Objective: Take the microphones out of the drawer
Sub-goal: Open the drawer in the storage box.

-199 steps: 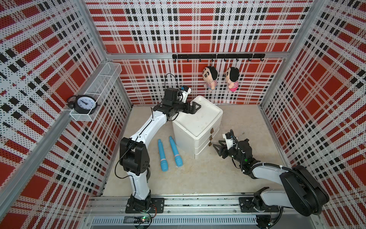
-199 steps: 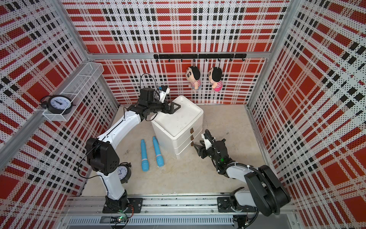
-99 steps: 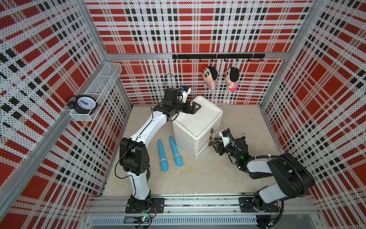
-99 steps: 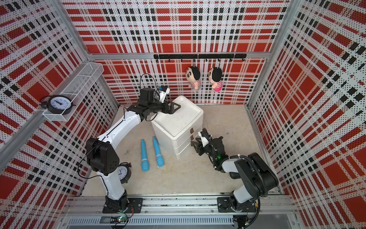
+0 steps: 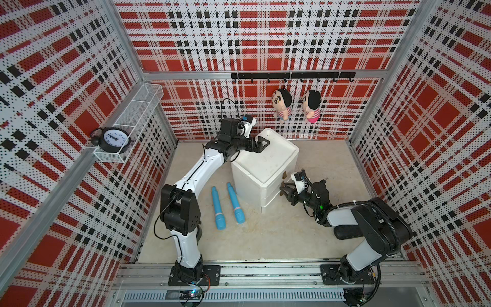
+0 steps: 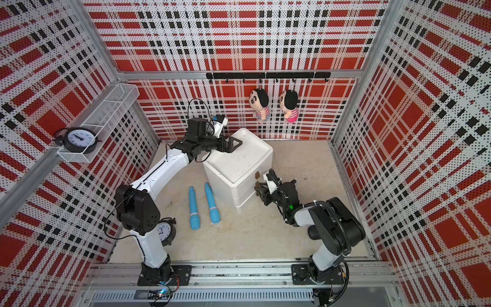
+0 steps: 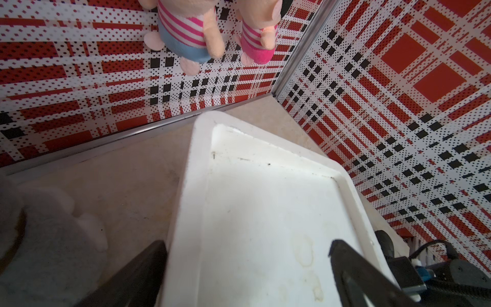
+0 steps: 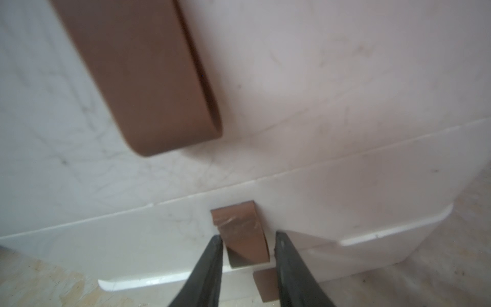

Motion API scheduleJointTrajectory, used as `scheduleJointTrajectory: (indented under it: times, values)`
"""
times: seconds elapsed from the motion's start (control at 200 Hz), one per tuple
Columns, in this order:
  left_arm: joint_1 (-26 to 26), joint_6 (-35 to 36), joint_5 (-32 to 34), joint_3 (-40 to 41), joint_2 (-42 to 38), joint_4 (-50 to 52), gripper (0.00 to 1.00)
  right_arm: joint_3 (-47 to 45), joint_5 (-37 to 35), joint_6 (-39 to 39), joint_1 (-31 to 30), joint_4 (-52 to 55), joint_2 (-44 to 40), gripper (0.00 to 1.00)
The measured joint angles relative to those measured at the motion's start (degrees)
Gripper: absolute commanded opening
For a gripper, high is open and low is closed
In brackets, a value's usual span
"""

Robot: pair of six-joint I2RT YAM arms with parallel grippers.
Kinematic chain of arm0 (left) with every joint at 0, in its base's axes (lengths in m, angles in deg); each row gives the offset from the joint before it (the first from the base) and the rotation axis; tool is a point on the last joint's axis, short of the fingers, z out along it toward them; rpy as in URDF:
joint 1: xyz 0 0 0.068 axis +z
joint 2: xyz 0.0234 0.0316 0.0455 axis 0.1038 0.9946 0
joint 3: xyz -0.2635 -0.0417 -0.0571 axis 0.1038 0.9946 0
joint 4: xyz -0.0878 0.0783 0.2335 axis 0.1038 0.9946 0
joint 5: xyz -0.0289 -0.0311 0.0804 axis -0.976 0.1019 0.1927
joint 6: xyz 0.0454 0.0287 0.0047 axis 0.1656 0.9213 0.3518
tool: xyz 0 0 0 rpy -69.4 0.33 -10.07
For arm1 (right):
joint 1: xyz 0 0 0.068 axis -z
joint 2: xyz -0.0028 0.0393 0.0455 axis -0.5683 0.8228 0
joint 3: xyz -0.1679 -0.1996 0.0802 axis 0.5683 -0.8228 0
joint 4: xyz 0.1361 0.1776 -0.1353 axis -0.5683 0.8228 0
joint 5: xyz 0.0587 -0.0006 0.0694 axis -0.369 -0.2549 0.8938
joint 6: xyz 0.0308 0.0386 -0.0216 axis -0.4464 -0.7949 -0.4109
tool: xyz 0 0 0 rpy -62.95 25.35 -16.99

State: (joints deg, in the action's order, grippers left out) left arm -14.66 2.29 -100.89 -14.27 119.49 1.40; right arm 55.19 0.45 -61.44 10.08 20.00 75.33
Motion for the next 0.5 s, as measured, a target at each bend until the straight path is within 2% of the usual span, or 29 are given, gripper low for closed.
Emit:
scheduleJointTrajectory:
  times: [0.22, 0.501]
  values:
    - [0.0, 0.0, 0.0, 0.0, 0.0, 0.0, 0.98, 0.1, 0.4, 0.1, 0.0, 0.2, 0.0, 0.25]
    - [0.0, 0.0, 0.0, 0.0, 0.0, 0.0, 0.98, 0.3, 0.8, 0.1, 0.2, 1.2, -0.1, 0.07]
